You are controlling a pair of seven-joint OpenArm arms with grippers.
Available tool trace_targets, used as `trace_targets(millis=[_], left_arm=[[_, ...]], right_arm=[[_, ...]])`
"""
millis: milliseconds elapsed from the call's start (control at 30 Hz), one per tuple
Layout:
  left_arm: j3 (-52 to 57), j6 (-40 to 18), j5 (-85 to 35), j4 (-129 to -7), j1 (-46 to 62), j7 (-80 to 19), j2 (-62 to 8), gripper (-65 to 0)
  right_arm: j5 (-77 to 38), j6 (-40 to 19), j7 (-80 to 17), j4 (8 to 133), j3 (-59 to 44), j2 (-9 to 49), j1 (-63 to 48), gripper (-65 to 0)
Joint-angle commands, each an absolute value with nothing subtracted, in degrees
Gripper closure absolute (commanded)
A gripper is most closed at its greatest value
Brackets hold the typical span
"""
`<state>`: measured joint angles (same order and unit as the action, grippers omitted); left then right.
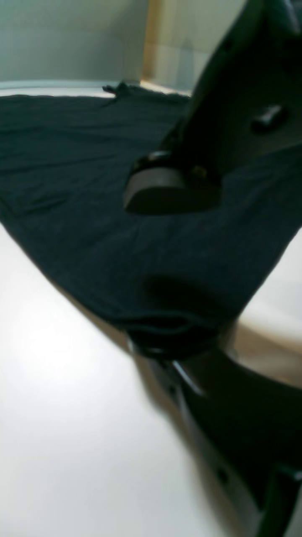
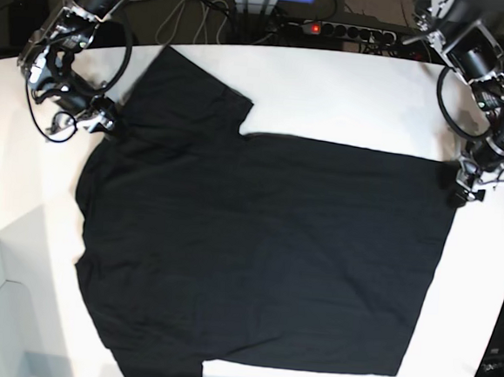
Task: Fold the T-shirt properly
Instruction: 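Grasp the black T-shirt's shoulder corners with both grippers, then pull the shirt toward the robot with both grippers to flatten it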
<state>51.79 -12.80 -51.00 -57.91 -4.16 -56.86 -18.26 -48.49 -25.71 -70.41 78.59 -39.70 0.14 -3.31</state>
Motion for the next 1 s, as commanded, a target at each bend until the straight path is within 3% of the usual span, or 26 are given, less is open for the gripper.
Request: trace_targets(millis=[0, 100, 233, 267, 333, 433, 767, 967], left_arm=[[51.6, -11.5, -47.2, -57.5, -3.6, -60.0, -18.2, -38.4], [51.6, -11.6, -47.2, -57.5, -3.6, -60.0, -18.4, -33.1], [51.6, -11.7, -46.8, -57.5, -3.3, -60.1, -18.6, -1.5], [51.3, -11.9, -46.8, -57.5, -2.8, -60.1, -18.7, 0.0], [51.2, -12.1, -47.3, -57.6, -2.1, -60.1, -19.4, -2.4], [51.2, -12.1, -47.3, -58.9, -1.5, -60.2, -19.8, 0.0], [51.2, -12.2, -47.3, -81.7, 9.3, -60.1, -19.1, -0.2], [51.2, -12.2, -47.3, -86.9, 13.5, -59.9, -19.1, -0.2]], right_arm=[[-48.1, -26.2, -71.1, 78.1, -39.5, -0.3, -3.2, 0.0], [-48.1, -26.2, -71.1, 78.1, -39.5, -0.3, -3.2, 0.0], [-48.1, -26.2, -71.1, 78.1, -39.5, -0.3, -3.2, 0.0], [-48.1, -26.2, -71.1, 78.1, -39.5, -0.3, -3.2, 0.0], [-48.1, -26.2, -71.1, 78.1, -39.5, -0.3, -3.4, 0.0], [-48.1, -26.2, -71.2, 78.5, -39.5, -0.2, -3.6, 0.0], [-48.3, -26.2, -71.1, 79.9, -39.8, 2.3, -6.5, 0.0], [-48.3, -26.2, -71.1, 86.0, -42.3, 2.4, -9.8, 0.0]])
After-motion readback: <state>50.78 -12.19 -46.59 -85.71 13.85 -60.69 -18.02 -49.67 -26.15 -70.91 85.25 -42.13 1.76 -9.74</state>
